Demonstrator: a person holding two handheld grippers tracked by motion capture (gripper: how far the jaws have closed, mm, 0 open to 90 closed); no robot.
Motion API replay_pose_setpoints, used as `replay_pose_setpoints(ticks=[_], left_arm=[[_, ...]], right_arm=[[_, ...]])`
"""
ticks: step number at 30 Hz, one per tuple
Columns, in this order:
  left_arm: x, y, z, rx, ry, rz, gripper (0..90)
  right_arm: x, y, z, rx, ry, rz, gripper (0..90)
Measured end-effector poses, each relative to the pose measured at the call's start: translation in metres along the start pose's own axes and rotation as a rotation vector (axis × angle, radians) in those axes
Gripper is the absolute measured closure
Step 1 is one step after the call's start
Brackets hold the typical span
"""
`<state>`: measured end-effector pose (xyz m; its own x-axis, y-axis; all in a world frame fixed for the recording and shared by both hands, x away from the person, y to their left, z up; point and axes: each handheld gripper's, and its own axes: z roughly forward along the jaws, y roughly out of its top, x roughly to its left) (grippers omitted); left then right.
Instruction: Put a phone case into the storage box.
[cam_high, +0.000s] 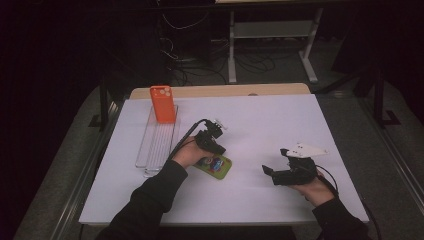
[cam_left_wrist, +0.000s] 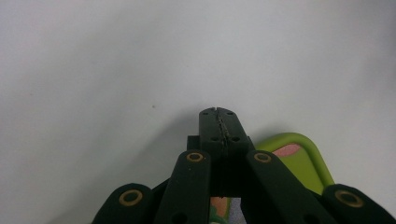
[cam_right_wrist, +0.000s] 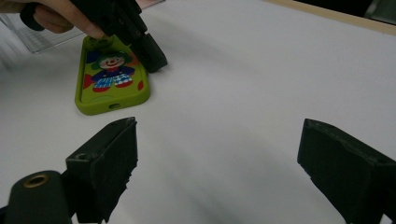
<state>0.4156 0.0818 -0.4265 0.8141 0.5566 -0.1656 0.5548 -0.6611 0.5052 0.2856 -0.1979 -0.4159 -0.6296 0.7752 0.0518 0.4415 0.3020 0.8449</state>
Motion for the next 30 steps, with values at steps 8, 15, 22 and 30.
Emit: replay_pose_setpoints(ticks=[8, 15, 22, 30], left_arm=[[-0.001, -0.004, -0.035, -0.175, -0.056, 0.021, 63.9], [-0.006, -0.023, -0.067, -0.278, -0.097, 0.065, 40.5], [-0.006, -0.056, -0.097, -0.369, -0.083, 0.121, 27.2], [-0.008, -0.095, -0.119, -0.421, -0.039, 0.131, 10.9]], right_arm=[[0.000, 0.000, 0.001, 0.003, 0.002, -0.008, 10.8], [0.002, 0.001, 0.001, 0.005, 0.008, -0.005, 11.2], [0.006, 0.004, 0.005, 0.017, 0.042, -0.026, 10.9], [0.016, 0.020, 0.020, 0.072, 0.114, -0.085, 9.5]])
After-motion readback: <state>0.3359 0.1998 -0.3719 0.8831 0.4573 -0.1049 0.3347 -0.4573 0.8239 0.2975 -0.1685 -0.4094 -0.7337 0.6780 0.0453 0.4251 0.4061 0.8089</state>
